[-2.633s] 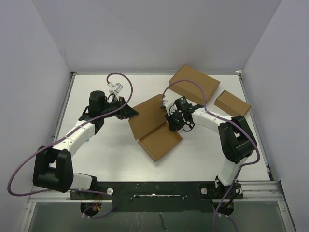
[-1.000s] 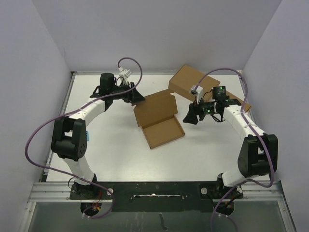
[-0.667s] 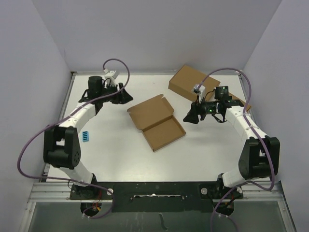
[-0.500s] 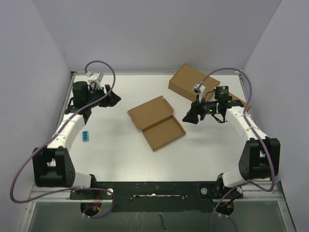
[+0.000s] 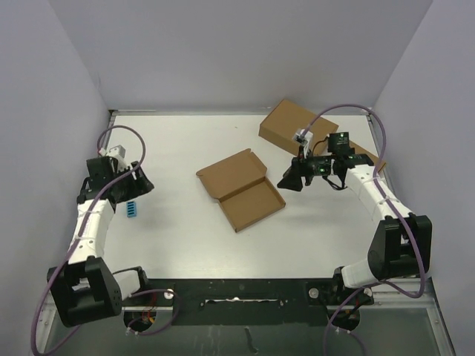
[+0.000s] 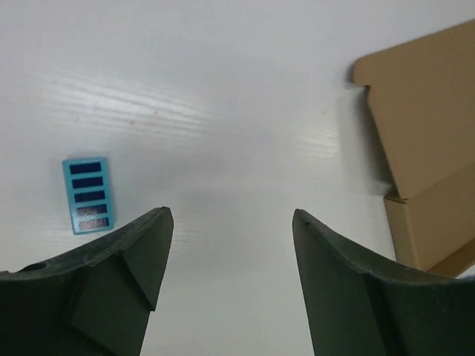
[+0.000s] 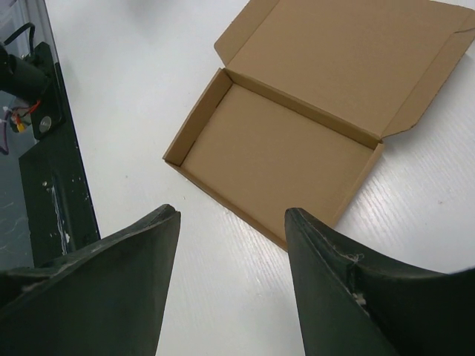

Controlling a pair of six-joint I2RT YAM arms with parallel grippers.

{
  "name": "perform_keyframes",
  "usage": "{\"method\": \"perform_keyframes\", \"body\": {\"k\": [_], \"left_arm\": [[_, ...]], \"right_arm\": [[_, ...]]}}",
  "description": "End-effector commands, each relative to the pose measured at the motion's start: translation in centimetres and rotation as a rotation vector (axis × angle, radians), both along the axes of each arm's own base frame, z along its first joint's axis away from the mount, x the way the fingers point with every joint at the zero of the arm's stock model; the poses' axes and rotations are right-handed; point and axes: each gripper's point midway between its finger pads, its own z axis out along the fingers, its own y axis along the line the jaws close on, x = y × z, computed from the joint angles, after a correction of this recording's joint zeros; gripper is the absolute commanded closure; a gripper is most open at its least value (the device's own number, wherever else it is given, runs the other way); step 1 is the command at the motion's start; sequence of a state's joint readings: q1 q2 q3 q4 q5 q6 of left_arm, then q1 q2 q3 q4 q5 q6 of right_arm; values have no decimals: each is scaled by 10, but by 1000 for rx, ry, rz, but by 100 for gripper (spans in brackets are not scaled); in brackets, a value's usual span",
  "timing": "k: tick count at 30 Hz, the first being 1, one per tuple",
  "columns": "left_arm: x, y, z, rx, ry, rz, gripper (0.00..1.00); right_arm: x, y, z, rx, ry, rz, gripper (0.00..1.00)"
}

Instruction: Fold the paper box

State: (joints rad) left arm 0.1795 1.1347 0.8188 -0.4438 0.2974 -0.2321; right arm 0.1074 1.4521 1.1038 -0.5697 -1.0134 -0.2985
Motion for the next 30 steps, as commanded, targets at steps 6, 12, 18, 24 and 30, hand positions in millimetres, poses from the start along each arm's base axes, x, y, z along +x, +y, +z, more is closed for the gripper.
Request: {"method": "perform_keyframes", "body": {"k": [6, 12, 18, 24, 30], "left_arm": [[-5, 58, -66, 85, 288, 192, 35], [-7, 88, -89, 211, 425, 273, 35], [-4, 91, -100, 240, 471, 250, 40], [-6, 83, -115, 203, 528, 208, 56], [-10, 78, -125, 179, 577, 192, 61]], "right_arm": [[-6, 17, 12, -17, -90, 56, 41], [-4, 16, 6, -35, -87, 51, 41], [-3, 15, 3, -41, -82, 46, 41], [-2, 15, 3, -40, -77, 45, 40], [-3, 15, 5, -33, -77, 46, 40]]}}
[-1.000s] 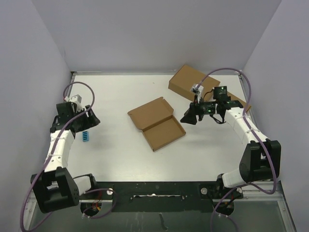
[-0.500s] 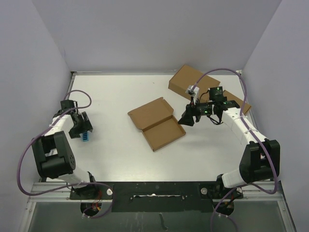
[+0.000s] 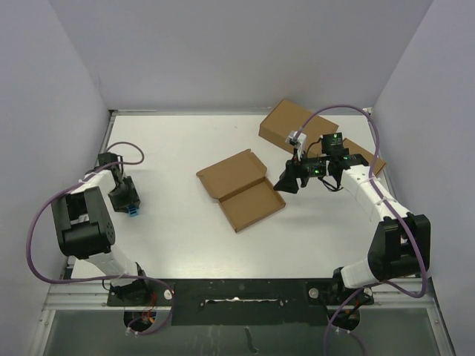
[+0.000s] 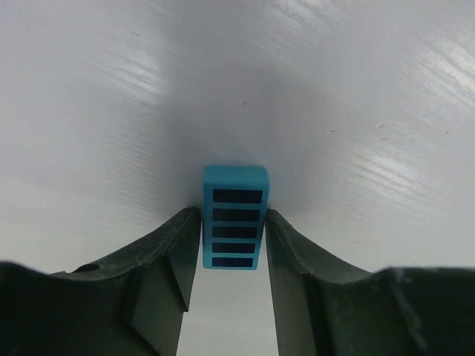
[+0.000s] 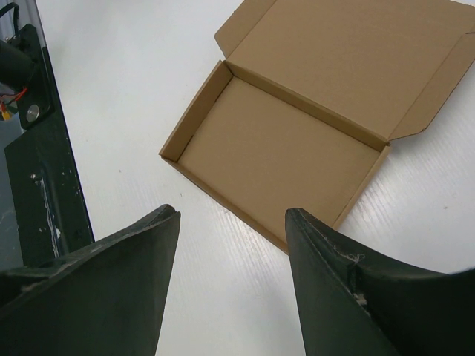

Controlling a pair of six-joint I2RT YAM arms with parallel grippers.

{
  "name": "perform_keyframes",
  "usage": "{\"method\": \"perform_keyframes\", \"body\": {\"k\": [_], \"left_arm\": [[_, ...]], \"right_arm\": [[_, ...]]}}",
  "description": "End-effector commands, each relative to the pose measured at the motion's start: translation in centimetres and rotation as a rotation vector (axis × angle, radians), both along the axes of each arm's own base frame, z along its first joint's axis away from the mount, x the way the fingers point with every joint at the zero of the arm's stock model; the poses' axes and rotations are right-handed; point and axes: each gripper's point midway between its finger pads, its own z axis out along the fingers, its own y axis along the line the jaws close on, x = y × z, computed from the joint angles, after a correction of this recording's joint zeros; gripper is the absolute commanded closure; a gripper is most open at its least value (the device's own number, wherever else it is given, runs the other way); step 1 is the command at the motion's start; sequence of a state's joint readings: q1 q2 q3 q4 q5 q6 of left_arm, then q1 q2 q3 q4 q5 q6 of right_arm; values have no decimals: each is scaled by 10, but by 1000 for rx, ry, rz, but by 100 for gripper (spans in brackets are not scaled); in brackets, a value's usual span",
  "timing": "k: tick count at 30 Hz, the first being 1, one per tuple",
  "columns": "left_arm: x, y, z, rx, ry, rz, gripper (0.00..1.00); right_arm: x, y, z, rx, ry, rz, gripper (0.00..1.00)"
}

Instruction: Fold the paper box

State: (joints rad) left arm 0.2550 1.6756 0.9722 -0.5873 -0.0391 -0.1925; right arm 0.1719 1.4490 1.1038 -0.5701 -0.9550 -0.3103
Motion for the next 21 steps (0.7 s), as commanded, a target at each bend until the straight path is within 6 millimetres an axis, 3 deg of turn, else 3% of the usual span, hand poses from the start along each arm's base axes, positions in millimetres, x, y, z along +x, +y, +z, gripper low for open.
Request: {"method": "perform_keyframes", "body": {"k": [1, 7, 10, 15, 21], "left_arm": [[8, -3, 2, -22, 3, -21, 63], [11, -9, 8, -30, -16, -41, 79], [16, -25, 19, -41, -50, -86, 84], [23, -80, 51, -147, -177, -221, 96], [24, -170, 100, -386, -450, -396, 100]], "right_arm": [[3, 1, 10, 15, -57, 13, 40], [4, -1, 11, 20, -58, 7, 40], [5, -1, 11, 23, -55, 5, 40], [6, -4, 16, 55, -43, 3, 40], [7, -10, 21, 84, -40, -10, 40]]}}
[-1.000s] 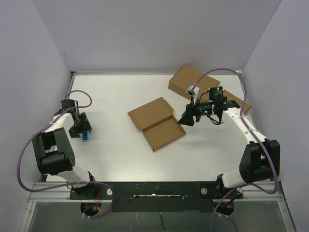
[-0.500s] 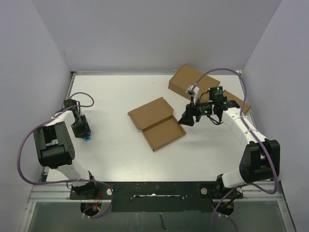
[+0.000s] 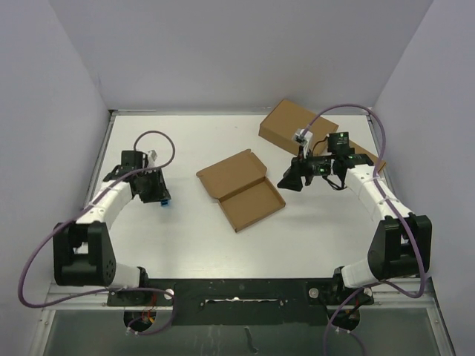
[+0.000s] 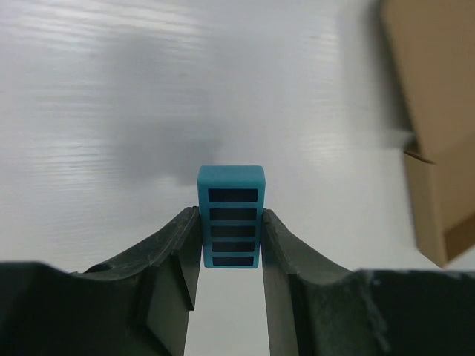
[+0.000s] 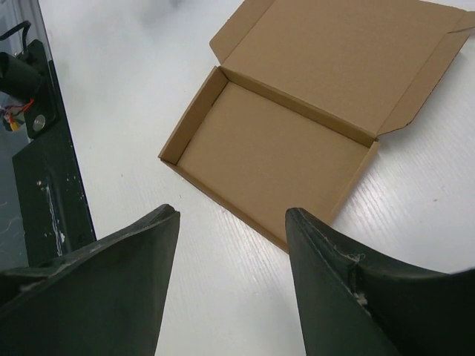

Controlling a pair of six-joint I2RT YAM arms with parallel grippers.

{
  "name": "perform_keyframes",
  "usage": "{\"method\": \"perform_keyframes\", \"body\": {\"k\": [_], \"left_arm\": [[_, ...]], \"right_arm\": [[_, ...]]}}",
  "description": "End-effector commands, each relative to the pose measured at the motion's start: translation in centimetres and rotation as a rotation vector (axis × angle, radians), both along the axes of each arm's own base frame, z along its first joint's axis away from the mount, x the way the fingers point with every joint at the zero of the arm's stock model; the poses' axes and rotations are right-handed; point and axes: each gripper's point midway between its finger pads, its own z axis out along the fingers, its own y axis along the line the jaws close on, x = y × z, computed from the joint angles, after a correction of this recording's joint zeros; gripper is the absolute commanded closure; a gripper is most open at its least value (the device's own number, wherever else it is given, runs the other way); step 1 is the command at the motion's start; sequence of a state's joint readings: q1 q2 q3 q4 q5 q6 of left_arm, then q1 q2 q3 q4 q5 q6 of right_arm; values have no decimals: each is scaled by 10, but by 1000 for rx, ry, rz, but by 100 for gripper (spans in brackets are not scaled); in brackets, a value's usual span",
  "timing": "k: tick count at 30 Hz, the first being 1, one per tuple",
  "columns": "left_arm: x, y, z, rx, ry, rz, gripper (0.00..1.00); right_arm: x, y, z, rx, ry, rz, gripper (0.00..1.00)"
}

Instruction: Fold the paper box

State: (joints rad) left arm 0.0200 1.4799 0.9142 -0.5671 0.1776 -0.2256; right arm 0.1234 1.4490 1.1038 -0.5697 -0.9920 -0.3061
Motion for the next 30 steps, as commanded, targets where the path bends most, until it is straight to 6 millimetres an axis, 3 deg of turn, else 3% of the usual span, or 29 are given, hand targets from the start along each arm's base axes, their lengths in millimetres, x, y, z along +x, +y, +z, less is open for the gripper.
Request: {"method": "perform_keyframes", "body": {"k": [1, 8, 14, 20, 23, 30], "left_arm": [[12, -75, 62, -259, -276, -137, 100], [-10, -185, 97, -491, -486, -322, 100], [-18, -255, 97, -424, -550, -430, 100], [-12, -295, 75, -261, -515, -532, 100], [-7, -312, 74, -205, -506, -579, 100], [0, -329, 54, -81, -425, -621, 100]], "right_arm": [[3, -1, 17, 55, -49, 14, 40], [9, -10, 10, 56, -32, -17, 40], [16, -21, 6, 54, -19, -51, 40], [20, -29, 3, 54, -14, -78, 40], [21, -32, 3, 56, -15, -87, 40], [24, -37, 3, 57, -14, -100, 40]]}}
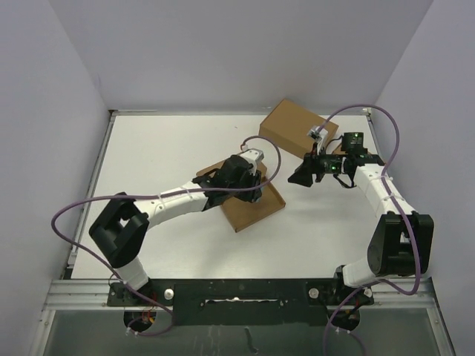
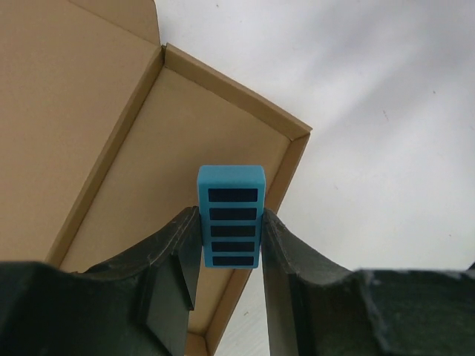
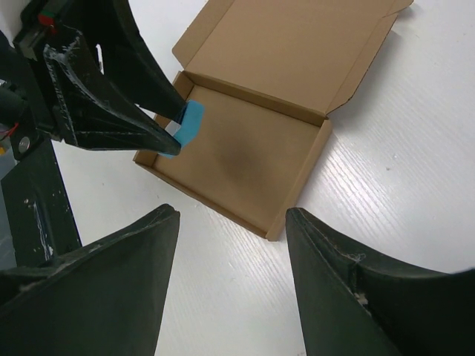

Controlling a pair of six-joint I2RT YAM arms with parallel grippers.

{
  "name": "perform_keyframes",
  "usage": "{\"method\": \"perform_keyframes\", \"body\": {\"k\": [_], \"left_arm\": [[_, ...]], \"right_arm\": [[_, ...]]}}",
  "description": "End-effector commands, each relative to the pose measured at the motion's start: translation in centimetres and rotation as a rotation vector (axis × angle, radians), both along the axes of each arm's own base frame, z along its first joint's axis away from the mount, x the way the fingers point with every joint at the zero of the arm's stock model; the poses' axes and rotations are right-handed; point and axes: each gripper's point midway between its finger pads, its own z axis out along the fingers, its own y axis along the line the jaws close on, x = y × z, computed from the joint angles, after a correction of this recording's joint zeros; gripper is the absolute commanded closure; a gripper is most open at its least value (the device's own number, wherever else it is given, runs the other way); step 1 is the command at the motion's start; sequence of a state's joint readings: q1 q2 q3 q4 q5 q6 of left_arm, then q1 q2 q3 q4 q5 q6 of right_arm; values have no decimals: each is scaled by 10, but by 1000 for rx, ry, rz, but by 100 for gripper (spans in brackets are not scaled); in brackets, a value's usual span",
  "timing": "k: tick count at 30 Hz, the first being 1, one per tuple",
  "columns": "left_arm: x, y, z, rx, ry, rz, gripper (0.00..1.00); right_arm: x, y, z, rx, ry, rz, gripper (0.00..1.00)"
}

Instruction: Fold the paper box

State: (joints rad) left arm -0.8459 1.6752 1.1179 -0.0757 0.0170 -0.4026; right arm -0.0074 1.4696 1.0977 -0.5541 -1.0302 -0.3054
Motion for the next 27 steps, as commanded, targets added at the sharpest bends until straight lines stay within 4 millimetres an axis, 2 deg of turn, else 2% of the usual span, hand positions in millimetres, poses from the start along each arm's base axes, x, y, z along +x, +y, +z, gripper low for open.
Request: {"method": "perform_keyframes", "body": {"k": [1, 10, 21, 27], "left_arm": [[7, -4, -12, 126, -1, 7, 100], [6, -3, -39, 281, 40, 1, 100], [9, 3, -68, 403, 73, -23, 91], [12, 10, -73, 445, 75, -4, 79]], "right_arm": [[4, -1, 6, 25, -30, 6, 40], [5, -4, 8, 30, -31, -5, 40], [6, -7, 10, 34, -33, -13, 40], [6, -8, 10, 35, -33, -15, 39]]}}
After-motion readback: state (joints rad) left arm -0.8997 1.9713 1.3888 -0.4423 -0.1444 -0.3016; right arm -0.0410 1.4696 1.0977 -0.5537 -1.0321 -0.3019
